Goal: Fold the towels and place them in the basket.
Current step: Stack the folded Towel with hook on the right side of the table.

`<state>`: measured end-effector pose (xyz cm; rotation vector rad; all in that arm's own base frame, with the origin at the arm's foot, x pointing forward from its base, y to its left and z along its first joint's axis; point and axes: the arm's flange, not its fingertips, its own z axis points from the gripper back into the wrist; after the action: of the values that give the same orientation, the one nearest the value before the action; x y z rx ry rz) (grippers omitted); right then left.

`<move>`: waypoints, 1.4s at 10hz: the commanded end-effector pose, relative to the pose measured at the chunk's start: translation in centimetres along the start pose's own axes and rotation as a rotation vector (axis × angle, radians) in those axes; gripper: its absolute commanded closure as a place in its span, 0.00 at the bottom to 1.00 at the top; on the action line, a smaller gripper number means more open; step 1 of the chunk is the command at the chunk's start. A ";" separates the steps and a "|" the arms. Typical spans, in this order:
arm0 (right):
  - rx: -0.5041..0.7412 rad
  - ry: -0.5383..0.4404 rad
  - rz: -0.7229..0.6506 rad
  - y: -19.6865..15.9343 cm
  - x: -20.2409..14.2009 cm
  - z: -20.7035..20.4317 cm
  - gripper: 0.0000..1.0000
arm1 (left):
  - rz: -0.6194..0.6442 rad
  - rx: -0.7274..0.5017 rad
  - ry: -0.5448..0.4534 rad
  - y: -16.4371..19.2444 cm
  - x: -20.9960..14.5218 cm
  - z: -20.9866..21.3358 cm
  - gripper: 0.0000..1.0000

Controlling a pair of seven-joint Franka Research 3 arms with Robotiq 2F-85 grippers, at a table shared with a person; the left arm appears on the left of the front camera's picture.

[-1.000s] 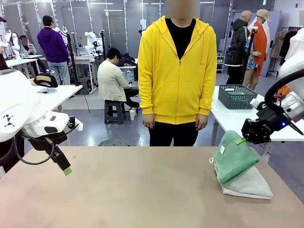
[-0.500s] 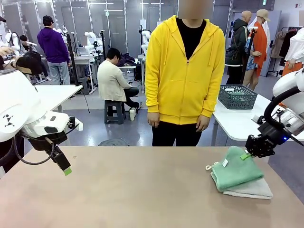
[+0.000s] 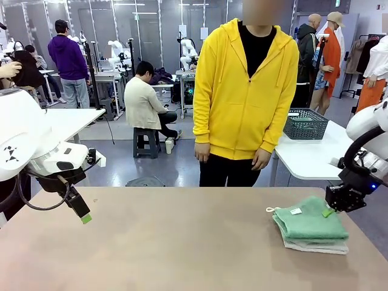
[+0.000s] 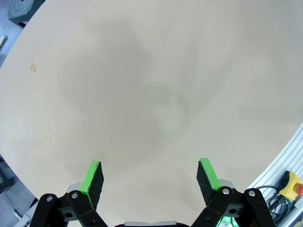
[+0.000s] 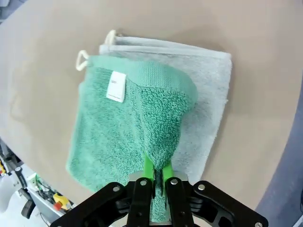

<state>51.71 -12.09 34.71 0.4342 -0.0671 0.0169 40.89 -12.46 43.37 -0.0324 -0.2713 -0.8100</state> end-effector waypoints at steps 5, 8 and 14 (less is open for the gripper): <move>-0.155 0.013 -0.054 0.6 -1.3 -0.3 0.00 | 0.006 0.018 0.007 0.1 0.3 0.0 0.00; -0.178 -0.006 -0.035 2.1 -1.2 1.5 0.00 | 0.006 0.018 0.007 0.1 0.3 0.0 0.00; -0.152 -0.009 -0.015 1.6 -0.6 1.9 0.00 | 0.006 0.018 0.007 0.1 0.3 0.0 0.00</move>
<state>50.91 -11.41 37.13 0.2832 -0.0749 -0.0035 40.89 -12.46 43.37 -0.0324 -0.2712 -0.8100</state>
